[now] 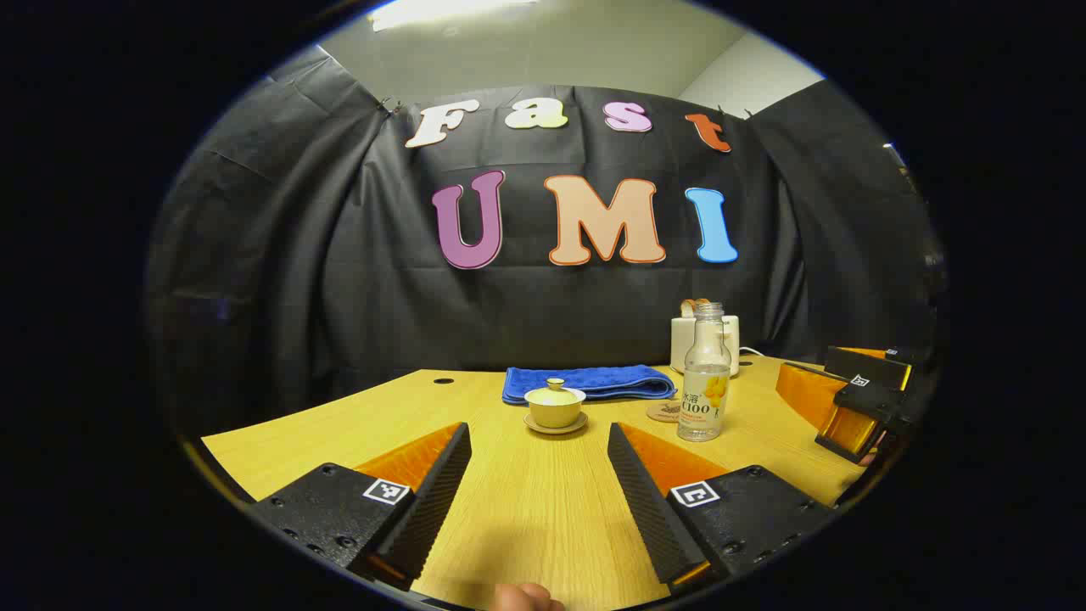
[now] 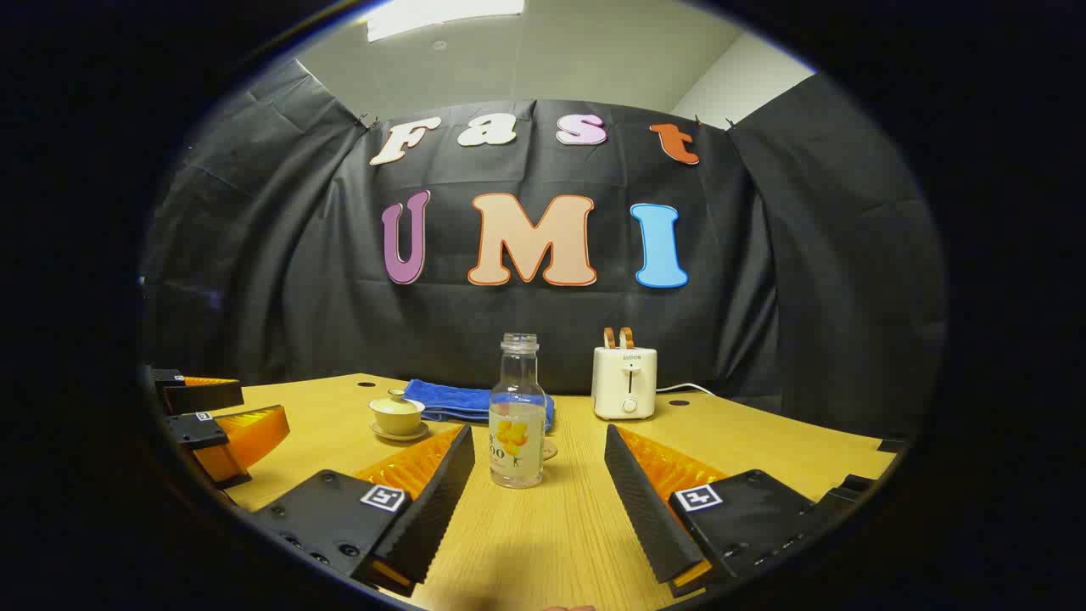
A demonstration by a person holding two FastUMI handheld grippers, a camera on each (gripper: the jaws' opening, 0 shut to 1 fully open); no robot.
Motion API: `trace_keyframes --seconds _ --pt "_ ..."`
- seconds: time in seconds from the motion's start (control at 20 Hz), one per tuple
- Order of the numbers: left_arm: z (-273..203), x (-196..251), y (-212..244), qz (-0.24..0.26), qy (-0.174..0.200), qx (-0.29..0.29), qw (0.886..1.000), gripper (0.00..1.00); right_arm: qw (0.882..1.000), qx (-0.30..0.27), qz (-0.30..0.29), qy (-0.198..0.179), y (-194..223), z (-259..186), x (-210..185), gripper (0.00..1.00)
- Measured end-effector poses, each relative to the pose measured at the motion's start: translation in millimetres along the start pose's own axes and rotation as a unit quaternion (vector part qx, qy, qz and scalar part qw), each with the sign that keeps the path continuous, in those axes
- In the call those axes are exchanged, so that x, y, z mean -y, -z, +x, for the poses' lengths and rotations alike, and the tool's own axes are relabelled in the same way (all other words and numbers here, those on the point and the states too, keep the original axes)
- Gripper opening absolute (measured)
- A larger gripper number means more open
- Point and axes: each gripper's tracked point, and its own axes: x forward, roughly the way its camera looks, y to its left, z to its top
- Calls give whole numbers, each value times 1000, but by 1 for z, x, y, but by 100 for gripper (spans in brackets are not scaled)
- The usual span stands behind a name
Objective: Open the teacup lid with one hand, grasp the water bottle and pour water into the teacup with the other hand; after pouring, place the water bottle on the coaster and then close the teacup lid.
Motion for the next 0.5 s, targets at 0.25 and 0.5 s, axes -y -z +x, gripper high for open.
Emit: trace_keyframes --seconds 0.25,0.5 --pt "0 0 1 0 0 -1 1000 95 1000 -2 1 0 1 -1 -1 98" --pt "0 0 0 2 -2 -1 1000 95 1000 -2 1 1 1 0 1 96"
